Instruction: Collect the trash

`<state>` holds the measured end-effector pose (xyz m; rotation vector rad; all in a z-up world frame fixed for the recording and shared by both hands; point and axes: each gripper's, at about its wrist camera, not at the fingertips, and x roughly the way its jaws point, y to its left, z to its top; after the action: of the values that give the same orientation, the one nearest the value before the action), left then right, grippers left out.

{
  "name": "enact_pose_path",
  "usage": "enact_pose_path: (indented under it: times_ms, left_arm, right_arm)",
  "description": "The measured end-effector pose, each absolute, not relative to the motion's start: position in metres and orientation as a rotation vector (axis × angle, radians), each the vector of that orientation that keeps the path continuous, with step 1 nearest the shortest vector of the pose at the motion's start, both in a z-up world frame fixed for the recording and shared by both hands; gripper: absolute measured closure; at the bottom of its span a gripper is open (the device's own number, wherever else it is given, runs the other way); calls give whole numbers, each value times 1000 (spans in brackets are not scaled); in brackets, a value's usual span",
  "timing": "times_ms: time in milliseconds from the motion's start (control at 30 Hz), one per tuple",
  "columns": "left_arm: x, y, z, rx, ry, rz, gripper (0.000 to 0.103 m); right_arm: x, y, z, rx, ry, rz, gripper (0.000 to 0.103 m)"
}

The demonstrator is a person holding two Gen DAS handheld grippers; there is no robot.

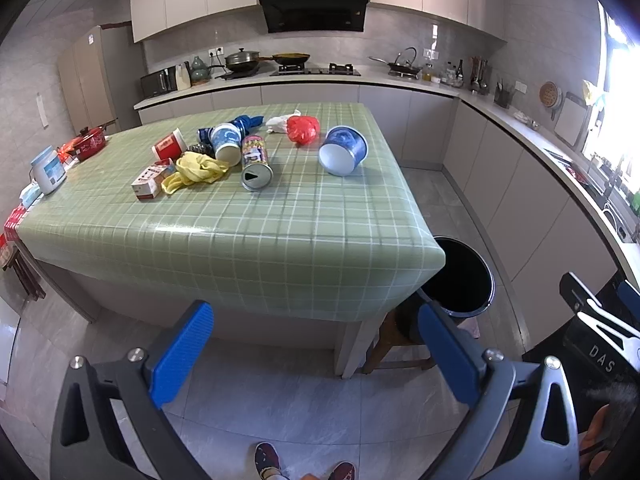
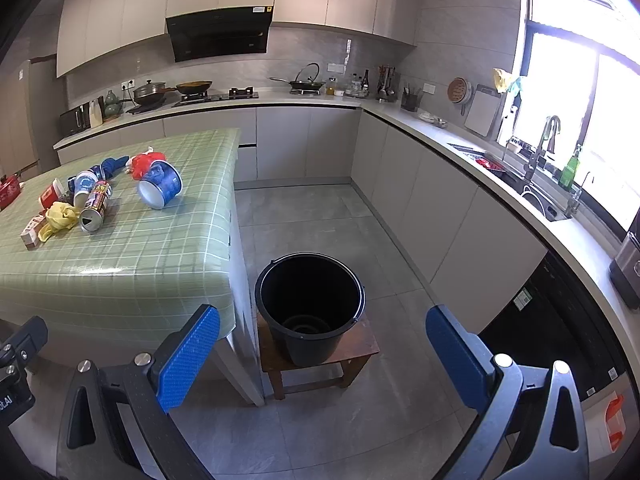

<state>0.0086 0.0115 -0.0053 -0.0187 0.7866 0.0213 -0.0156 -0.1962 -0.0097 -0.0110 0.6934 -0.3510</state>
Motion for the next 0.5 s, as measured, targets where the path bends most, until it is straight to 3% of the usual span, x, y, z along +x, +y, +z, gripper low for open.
enact_pose_path:
  times_ms: [500]
  left_arm:
    - [9,14,-4,-15,785,26,0]
  right_arm:
    - [-13,-191,-10,-10,687,-343,0]
